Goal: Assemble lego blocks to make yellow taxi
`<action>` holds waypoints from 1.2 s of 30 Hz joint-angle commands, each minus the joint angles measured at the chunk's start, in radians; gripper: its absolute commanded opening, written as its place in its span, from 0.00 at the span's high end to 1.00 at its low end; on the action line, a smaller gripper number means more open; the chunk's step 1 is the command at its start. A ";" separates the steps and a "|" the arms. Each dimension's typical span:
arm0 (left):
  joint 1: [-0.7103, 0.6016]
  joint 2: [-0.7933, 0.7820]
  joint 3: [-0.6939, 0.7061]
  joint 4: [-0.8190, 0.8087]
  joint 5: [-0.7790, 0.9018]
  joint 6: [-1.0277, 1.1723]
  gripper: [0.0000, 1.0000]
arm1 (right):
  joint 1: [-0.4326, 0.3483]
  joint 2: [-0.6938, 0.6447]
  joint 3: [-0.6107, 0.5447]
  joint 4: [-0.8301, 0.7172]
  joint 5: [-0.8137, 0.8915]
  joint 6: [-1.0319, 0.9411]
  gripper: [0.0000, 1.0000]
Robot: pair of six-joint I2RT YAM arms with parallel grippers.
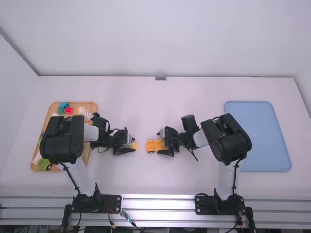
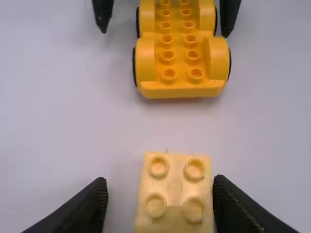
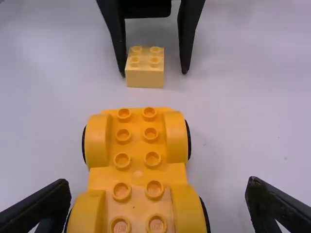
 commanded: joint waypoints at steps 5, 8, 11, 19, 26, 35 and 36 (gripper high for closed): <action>0.056 0.011 -0.016 -0.043 -0.030 0.054 0.63 | 0.005 0.019 0.011 -0.003 -0.017 0.001 0.08; 0.043 0.011 -0.027 -0.033 -0.023 0.084 0.70 | 0.005 0.019 0.011 -0.002 -0.016 0.002 0.10; 0.023 0.011 -0.040 0.007 -0.023 0.077 0.73 | 0.005 0.019 0.011 -0.003 -0.017 0.002 0.11; 0.027 0.011 -0.051 0.050 0.078 0.076 0.87 | 0.005 0.019 0.011 -0.003 0.003 0.002 0.15; 0.008 -0.003 -0.006 0.043 0.121 -0.071 0.98 | 0.045 0.030 0.011 0.016 0.052 0.003 0.29; -0.016 -0.136 -0.033 0.032 0.123 -0.116 0.98 | 0.044 0.030 0.011 0.027 0.050 -0.010 0.19; -0.028 -0.161 -0.048 0.050 0.115 -0.149 0.98 | 0.044 0.030 0.012 0.027 0.052 -0.010 0.20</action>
